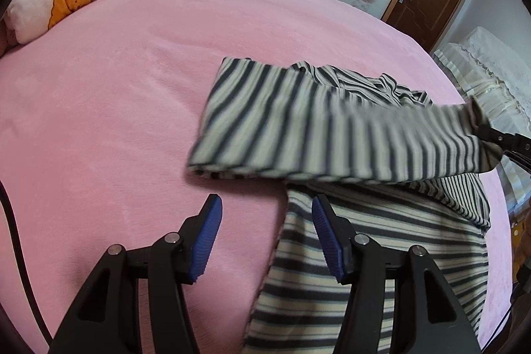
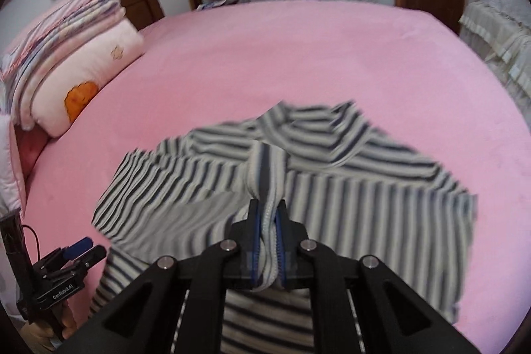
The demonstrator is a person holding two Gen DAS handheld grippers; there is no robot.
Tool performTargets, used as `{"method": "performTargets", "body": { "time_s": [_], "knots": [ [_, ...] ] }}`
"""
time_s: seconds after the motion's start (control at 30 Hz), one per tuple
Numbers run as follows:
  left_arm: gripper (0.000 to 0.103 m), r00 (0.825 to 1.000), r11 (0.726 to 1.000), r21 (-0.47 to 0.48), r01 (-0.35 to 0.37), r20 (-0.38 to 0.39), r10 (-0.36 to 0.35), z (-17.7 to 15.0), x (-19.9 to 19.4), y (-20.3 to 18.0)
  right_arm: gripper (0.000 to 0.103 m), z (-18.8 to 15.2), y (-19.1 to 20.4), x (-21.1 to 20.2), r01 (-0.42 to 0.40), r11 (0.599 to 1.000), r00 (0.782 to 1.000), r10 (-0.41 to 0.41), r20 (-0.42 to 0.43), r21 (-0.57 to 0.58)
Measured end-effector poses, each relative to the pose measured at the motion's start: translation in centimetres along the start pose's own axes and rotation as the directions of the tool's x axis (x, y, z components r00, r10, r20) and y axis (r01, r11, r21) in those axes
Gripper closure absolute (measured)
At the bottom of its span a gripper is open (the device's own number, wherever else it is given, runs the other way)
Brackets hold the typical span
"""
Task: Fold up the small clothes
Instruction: 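Lift the side edge and fold it inward over the sleeve with the right gripper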
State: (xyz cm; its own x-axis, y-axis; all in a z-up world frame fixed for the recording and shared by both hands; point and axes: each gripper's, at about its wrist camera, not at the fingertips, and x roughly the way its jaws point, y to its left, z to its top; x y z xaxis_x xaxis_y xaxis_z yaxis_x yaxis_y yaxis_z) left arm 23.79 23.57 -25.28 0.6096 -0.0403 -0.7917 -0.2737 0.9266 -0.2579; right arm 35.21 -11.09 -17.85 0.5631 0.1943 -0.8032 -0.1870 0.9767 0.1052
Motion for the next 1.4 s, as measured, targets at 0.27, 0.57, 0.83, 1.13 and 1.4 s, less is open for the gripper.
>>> {"method": "performTargets", "body": {
  "time_s": [0.27, 0.57, 0.83, 1.13, 1.4],
  "knots": [
    [0.048, 0.999, 0.999, -0.034, 0.011, -0.039, -0.012, 0.4, 2.5, -0.3, 0.095, 0.7, -5.1, -1.4, 0.040, 0.997, 0.998, -0.043, 0.048, 0.065],
    [0.048, 0.999, 0.999, -0.039, -0.028, -0.032, 0.027, 1.2, 3.9, -0.8, 0.095, 2.9, -2.7, -3.2, -0.076, 0.997, 0.992, 0.075, 0.098, 0.008],
    [0.048, 0.999, 0.998, -0.050, -0.040, -0.022, 0.039, 1.8, 4.3, -0.8, 0.095, 10.7, 6.7, -9.9, -0.195, 0.961, 0.938, 0.241, 0.248, -0.198],
    [0.048, 0.999, 0.996, -0.083, -0.031, -0.012, 0.030, 2.7, 4.6, 0.1, 0.095, 12.7, 6.0, -14.8, -0.134, 0.972, 0.914, 0.197, 0.354, -0.195],
    [0.048, 0.999, 0.991, -0.131, -0.041, -0.015, 0.039, 3.2, 4.8, 0.8, 0.095, 7.4, -4.5, -9.5, 0.007, 1.000, 0.974, -0.001, 0.227, -0.023]
  ]
}}
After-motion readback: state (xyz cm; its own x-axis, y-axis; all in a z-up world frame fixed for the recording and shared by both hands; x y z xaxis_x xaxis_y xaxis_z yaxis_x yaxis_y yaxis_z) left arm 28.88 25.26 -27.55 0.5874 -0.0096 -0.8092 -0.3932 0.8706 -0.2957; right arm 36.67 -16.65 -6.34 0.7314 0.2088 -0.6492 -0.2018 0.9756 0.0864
